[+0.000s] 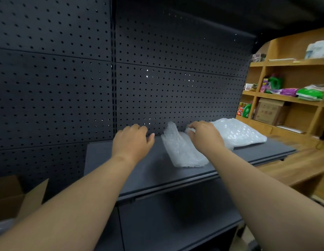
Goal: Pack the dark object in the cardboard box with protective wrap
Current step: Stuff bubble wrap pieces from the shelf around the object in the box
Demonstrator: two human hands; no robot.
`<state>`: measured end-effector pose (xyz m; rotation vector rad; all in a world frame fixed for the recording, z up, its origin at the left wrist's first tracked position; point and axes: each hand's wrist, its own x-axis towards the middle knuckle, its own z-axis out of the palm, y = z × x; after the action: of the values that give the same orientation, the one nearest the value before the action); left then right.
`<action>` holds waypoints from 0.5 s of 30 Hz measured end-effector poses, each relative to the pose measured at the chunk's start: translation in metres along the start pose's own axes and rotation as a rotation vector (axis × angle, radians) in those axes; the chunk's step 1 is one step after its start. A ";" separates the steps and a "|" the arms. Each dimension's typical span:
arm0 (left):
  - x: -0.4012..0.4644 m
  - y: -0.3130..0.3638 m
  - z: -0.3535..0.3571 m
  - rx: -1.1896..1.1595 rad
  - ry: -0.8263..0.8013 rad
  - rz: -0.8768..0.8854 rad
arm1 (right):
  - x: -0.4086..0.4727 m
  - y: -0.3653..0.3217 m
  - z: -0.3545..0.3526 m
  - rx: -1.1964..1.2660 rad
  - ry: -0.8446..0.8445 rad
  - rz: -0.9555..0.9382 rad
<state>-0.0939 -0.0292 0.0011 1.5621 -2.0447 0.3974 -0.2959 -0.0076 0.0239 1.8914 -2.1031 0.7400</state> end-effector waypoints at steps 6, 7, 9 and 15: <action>0.020 0.038 0.026 -0.156 -0.094 -0.125 | 0.028 0.027 0.019 0.143 -0.207 0.112; 0.023 0.043 0.031 -0.168 -0.119 -0.130 | 0.030 0.028 0.023 0.149 -0.243 0.122; 0.028 0.051 0.039 -0.217 -0.181 -0.157 | 0.035 0.029 0.031 0.150 -0.313 0.151; 0.041 0.071 0.055 -0.477 -0.387 -0.295 | 0.041 0.024 0.048 0.129 -0.472 0.238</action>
<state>-0.1820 -0.0701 -0.0140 1.6767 -1.9328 -0.5045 -0.3172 -0.0661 -0.0025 2.0660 -2.6596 0.5178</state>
